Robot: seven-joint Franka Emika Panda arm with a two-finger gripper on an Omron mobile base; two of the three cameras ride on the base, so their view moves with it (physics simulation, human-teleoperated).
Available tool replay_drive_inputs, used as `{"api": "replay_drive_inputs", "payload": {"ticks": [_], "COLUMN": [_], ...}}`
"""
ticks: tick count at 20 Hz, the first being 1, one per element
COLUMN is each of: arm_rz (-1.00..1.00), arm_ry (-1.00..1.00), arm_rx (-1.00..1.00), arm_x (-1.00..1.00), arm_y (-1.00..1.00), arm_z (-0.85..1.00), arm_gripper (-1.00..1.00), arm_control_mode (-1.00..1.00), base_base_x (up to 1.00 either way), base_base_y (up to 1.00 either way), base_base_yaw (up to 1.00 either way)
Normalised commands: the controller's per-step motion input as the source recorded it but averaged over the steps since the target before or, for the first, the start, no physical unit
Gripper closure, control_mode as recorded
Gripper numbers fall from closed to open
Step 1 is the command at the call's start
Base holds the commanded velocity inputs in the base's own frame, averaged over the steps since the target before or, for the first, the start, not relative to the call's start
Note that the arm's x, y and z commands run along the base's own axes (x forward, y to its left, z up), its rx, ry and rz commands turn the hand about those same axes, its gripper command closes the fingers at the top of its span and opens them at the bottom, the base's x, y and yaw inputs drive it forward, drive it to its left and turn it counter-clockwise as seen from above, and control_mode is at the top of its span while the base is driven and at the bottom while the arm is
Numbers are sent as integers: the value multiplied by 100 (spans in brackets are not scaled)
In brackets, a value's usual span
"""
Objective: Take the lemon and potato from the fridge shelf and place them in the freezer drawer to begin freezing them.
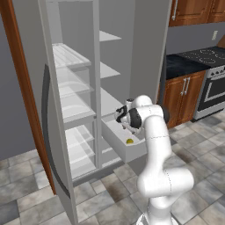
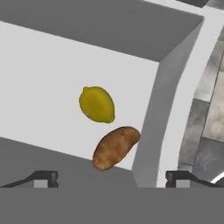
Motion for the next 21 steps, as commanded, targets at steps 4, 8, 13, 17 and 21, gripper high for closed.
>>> {"api": "replay_drive_inputs", "payload": {"ticks": [4,8,13,17,21], "arm_rz": [0,0,0,0,4], "arm_ry": [-29,-38,-43,-39,-34], "arm_rx": [0,0,0,-3,-9], "arm_x": [-97,-100,-100,-100,-42], "arm_y": [10,16,22,46,17], "arm_z": [76,54,44,78,39], "arm_gripper": [-100,-100,-100,-100,-100], "arm_control_mode": [-100,-100,-100,-100,-100], "base_base_x": [0,0,0,0,0], "base_base_y": [0,0,0,0,0], "base_base_yaw": [0,0,0,0,0]}}
